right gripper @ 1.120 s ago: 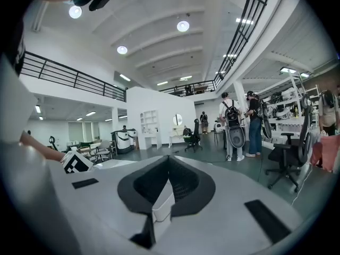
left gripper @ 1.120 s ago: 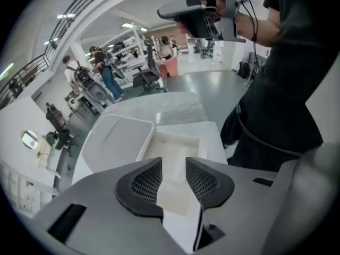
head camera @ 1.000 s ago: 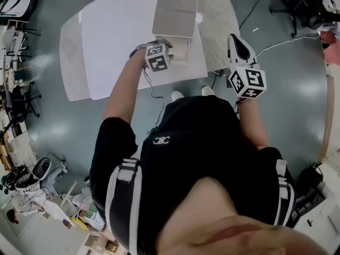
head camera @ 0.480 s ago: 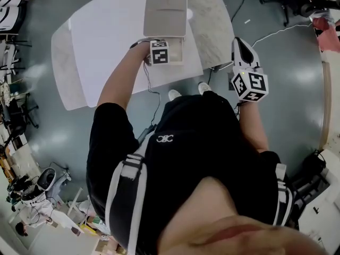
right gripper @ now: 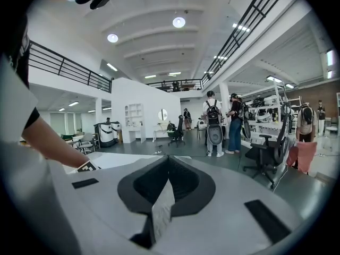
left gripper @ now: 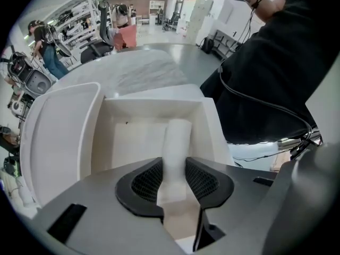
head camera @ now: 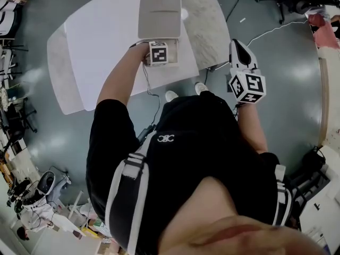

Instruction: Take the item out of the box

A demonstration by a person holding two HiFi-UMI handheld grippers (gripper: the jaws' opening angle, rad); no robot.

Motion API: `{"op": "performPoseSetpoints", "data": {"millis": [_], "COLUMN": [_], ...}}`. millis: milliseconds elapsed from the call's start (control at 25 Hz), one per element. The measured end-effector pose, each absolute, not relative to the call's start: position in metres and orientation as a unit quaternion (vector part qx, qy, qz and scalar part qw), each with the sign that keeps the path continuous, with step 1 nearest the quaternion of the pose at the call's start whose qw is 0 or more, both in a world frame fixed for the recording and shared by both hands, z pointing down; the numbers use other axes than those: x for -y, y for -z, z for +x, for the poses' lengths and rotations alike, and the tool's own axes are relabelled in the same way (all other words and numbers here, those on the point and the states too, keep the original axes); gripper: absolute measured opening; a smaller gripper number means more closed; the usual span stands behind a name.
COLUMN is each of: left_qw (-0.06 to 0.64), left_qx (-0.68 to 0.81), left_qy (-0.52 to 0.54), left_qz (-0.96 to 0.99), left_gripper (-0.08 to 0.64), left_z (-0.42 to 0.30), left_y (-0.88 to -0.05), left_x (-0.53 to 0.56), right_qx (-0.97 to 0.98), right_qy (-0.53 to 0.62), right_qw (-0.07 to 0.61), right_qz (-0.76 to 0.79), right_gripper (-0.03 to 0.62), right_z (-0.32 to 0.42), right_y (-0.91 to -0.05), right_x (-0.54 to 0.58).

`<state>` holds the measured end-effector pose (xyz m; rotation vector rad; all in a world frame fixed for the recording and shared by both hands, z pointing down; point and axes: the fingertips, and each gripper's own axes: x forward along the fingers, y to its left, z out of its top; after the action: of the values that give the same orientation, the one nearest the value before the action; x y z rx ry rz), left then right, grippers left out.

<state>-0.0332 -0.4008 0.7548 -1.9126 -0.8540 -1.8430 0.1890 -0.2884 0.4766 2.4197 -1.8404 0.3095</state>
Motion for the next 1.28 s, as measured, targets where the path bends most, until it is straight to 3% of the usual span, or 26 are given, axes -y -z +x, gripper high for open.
{"op": "performPoseSetpoints", "data": {"millis": [480,720,1040,1280], "left_qw": [0.223,0.207,0.143,0.056], "left_qx": [0.237,0.138,-0.063,-0.243], "left_qy": [0.629,0.601,0.505,0.336], "left_qz": [-0.706,-0.760,-0.849,-0.908], "left_gripper": [0.140,0.140,0.140,0.140], "left_z": [-0.029,-0.027,-0.019,-0.003], "left_y": [-0.709,-0.667,-0.595,-0.506], "left_x": [0.416,0.424,0.439,0.446], "right_qx": [0.639,0.677,0.736,0.765], "right_qy": [-0.094,-0.084,-0.061,-0.037], "right_qw": [0.032,0.025,0.011,-0.008], "right_qz": [0.763,0.730,0.674,0.643], "right_gripper": [0.012,0.012,0.012,0.013], "right_z": [0.183,0.164,0.133,0.107], "right_y": [-0.474,-0.465,-0.445,-0.422], "right_x": [0.310,0.337,0.376,0.399]}}
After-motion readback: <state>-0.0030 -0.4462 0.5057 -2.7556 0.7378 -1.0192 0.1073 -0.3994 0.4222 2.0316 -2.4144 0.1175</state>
